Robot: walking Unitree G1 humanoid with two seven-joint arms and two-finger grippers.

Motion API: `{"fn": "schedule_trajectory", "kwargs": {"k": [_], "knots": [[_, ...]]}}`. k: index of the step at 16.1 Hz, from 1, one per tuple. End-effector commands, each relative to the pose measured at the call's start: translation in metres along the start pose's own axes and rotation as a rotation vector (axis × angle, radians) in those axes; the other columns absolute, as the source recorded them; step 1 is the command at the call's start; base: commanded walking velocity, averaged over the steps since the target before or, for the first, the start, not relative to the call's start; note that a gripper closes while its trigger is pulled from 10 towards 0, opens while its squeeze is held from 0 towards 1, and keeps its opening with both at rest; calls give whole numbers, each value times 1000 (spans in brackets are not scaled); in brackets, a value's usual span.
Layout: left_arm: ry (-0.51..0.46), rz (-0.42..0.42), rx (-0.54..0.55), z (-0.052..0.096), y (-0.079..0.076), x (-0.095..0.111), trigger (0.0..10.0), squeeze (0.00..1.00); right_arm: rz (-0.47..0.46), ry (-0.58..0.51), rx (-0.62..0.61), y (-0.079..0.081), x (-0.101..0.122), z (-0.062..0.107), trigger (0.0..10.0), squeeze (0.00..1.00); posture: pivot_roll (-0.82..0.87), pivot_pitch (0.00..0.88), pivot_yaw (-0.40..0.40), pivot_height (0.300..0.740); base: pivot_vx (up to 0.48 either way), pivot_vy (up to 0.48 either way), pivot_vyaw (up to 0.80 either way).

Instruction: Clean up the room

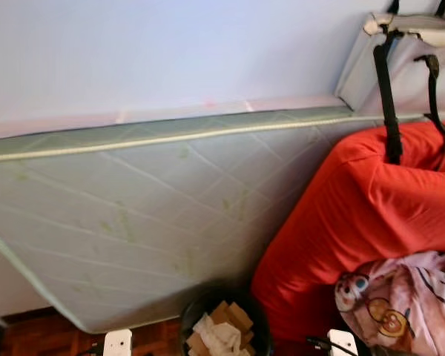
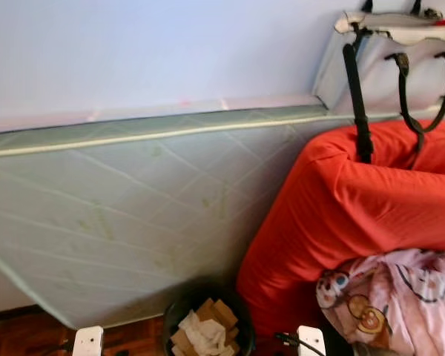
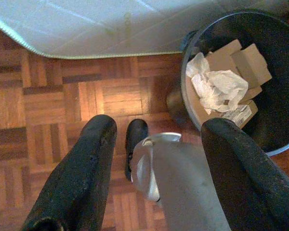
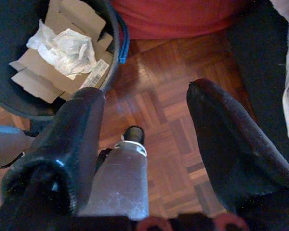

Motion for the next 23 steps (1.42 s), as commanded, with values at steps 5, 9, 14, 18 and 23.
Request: {"fn": "schedule_trajectory", "kwargs": {"k": [5, 9, 14, 18, 23], "knots": [[-14, 5, -4, 0, -1, 2, 10000, 0, -1, -7, -10, -3, 2, 0, 10000, 0, 113, 9, -89, 740, 0, 0, 0], [-19, 5, -8, 0, -2, 3, 10000, 0, -4, -8, -7, -2, 2, 0, 10000, 0, 114, 8, -90, 740, 0, 0, 0], [-19, 5, -8, 0, -3, 3, 10000, 0, -3, -7, -8, -2, 2, 0, 10000, 0, 115, 5, -91, 740, 0, 0, 0], [-14, 5, -8, 0, -3, 2, 10000, 0, -1, -6, -7, -3, 1, 0, 10000, 0, 116, 8, -91, 740, -83, 0, 0], [-15, 6, -5, 0, -1, 1, 10000, 0, -3, -5, -6, -2, 1, 0, 10000, 0, 117, 12, -90, 740, -287, 0, 0]]}}
Point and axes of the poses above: a point about 5 cm out from each wrist's last joint towards the gripper, its own z axis pointing back from the gripper into the wrist, its own x axis along the axis of the wrist's last joint, y = z × x, the point moved 4 cm from there along -z, pointing out of the wrist towards the gripper, and after that the axes turned 1 degree about z, right-handed, at the moved point
